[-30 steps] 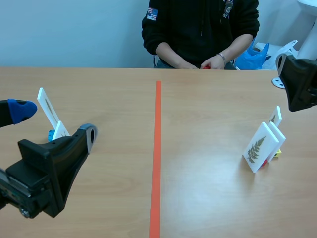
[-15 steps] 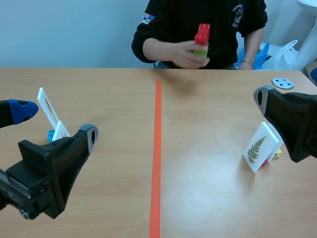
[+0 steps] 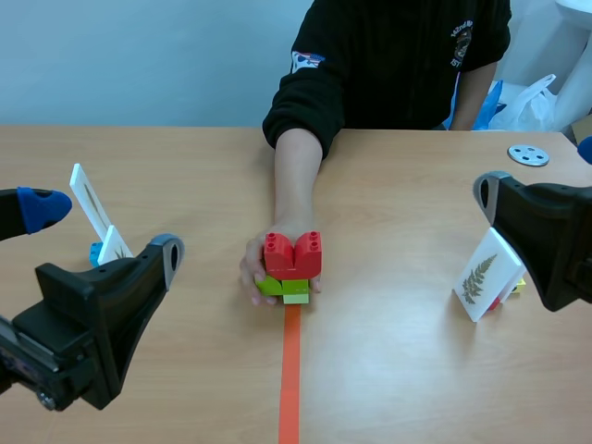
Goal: Sort the leaf by its shape. The table is split by an orange tape line. A compound leaf with several leaflets goes to the left side, a simple leaf with one blade goes to the right side. Return to the home posture when a red brick is placed on the table.
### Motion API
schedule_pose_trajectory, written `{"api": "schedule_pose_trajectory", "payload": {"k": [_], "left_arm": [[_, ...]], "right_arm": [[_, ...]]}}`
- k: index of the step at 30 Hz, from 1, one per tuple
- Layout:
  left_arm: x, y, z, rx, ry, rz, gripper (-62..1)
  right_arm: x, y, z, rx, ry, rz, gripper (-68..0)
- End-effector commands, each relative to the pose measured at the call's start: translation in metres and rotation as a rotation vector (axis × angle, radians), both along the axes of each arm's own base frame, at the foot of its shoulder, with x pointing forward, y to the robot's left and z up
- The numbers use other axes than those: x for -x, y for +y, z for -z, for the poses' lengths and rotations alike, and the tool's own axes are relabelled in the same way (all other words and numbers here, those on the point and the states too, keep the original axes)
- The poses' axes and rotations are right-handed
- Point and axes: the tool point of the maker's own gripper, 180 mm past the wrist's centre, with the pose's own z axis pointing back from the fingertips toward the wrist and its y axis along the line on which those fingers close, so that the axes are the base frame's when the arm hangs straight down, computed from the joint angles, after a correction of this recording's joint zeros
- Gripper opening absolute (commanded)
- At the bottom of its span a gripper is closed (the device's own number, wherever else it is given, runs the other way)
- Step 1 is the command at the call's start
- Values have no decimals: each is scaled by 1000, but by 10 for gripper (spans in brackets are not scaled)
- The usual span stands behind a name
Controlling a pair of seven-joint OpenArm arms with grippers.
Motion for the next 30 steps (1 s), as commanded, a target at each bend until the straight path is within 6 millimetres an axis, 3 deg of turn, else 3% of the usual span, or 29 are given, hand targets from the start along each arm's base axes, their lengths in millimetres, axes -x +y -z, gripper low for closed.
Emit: {"api": "schedule_pose_trajectory", "payload": {"k": [1,30], "left_arm": [[-1,-1,-5,6,-14,0,14],[-1,-1,-3,2,-5,0,14]], "right_arm": [[-1,-2,-3,-8,-13,7,4],[-2,-4,-4,-8,-14,19,4]]}}
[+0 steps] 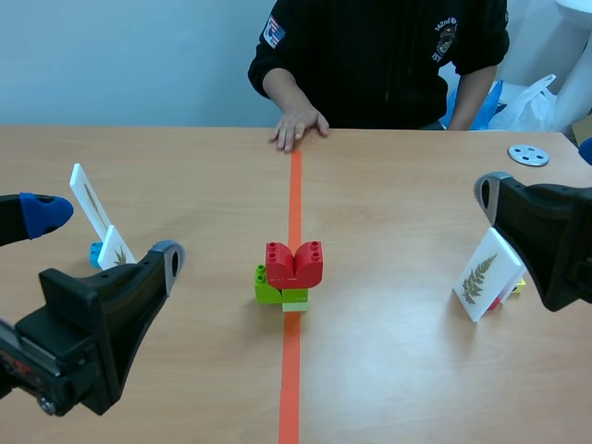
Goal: Sort the leaf by its shape. The table is split by an orange tape line. A compound leaf with several leaflets goes to the left side, a simple leaf with one blade goes to the right side. Return to the home posture when a red brick is placed on the table.
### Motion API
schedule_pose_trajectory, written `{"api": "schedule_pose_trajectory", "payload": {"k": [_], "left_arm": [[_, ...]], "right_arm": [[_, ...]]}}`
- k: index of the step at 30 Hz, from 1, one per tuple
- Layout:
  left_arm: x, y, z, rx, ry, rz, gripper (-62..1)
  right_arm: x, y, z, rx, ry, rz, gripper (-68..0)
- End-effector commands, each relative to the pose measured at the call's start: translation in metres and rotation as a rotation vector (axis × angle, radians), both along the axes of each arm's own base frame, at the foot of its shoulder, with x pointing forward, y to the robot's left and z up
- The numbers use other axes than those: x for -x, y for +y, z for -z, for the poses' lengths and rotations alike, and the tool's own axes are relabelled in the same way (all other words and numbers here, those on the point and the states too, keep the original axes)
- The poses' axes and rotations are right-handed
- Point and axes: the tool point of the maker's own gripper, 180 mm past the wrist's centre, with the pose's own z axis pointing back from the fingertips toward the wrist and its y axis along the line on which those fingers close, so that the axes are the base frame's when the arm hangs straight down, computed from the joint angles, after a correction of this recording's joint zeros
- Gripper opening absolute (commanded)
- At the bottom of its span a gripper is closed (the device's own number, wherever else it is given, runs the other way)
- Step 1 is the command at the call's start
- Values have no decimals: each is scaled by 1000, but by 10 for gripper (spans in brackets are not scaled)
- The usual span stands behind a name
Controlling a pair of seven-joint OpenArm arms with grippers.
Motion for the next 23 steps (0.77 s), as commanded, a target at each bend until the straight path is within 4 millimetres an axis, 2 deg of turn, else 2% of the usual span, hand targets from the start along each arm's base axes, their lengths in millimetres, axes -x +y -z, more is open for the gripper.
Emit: {"api": "schedule_pose_trajectory", "payload": {"k": [1,23], "left_arm": [[-2,-1,-7,12,-25,-1,14],[-2,-1,-7,12,-25,-1,14]], "right_arm": [[-1,-2,-4,-8,-16,10,4],[-2,-4,-5,-10,-19,21,4]]}}
